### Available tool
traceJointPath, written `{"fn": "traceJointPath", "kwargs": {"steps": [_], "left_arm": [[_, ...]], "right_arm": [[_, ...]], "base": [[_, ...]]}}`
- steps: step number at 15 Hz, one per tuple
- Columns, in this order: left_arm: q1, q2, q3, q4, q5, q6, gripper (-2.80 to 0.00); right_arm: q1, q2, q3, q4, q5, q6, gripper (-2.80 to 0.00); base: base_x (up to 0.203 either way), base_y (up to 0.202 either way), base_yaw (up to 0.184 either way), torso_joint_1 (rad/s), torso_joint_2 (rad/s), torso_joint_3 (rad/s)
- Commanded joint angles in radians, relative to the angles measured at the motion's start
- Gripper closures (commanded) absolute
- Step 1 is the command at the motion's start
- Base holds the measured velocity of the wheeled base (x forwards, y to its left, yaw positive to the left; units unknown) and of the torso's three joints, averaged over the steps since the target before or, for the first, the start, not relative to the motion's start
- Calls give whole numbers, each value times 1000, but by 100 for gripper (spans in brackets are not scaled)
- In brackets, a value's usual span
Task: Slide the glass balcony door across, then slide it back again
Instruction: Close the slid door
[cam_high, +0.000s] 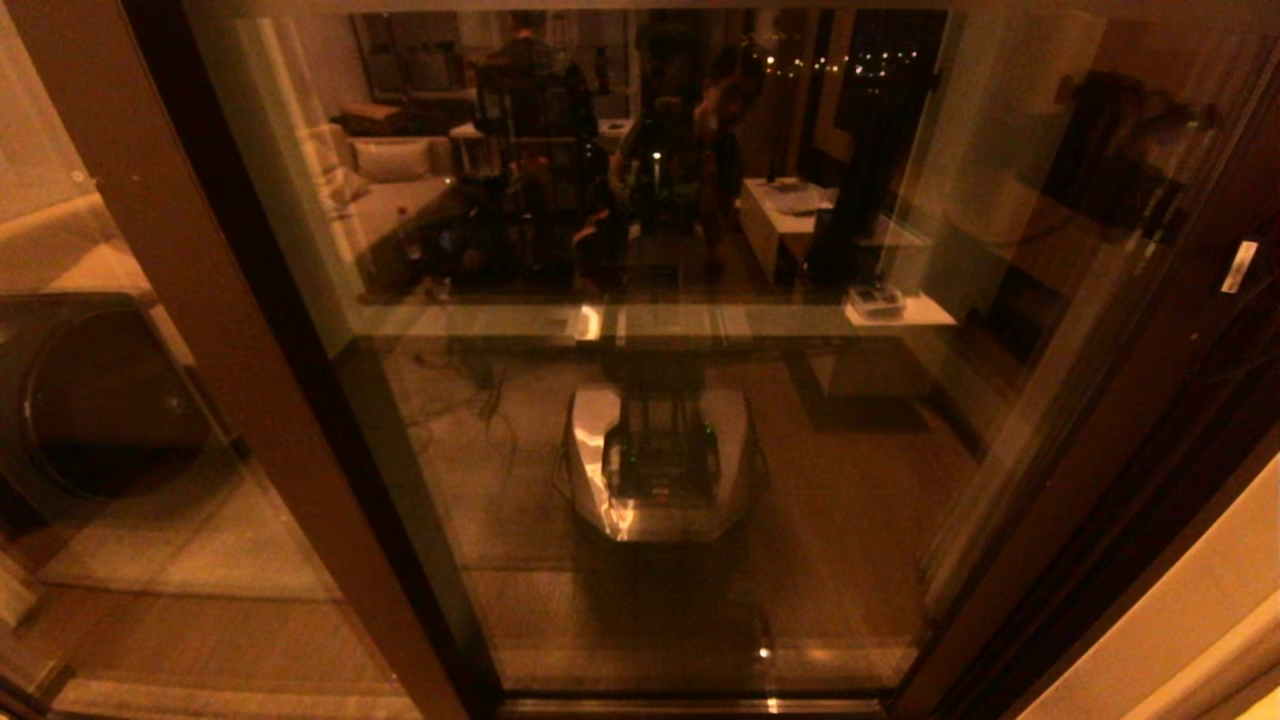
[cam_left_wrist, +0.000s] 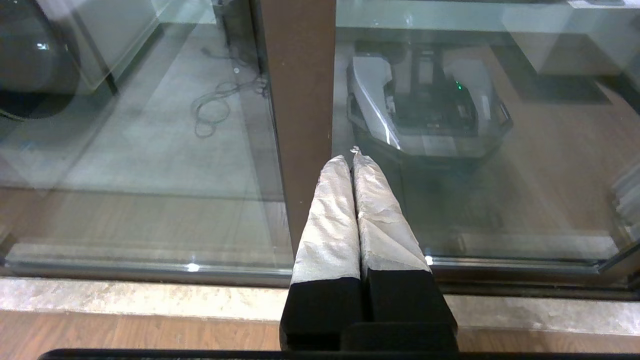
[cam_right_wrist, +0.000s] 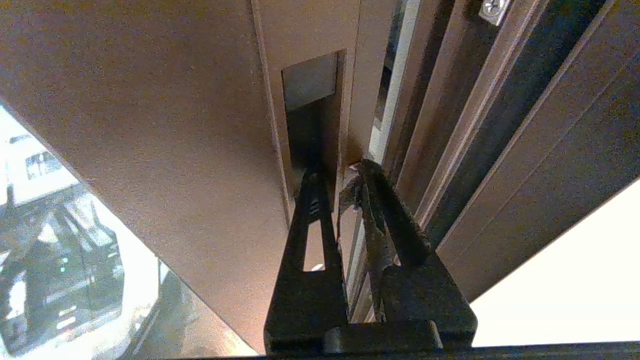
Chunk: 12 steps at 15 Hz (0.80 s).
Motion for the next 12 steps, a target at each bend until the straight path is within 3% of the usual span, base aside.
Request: {"fn": "traceJointPath", "kwargs": {"steps": [1, 12], "left_arm": [[0, 0, 0, 1, 1, 0, 0], [0, 0, 0, 1, 1, 0, 0]], "right_arm": [[-4, 8, -2, -6, -1, 0, 0], [-43, 10, -20, -26, -12, -2, 0]], "base": [[0, 0, 0, 0, 0, 0], [0, 0, 0, 0, 0, 0]]}}
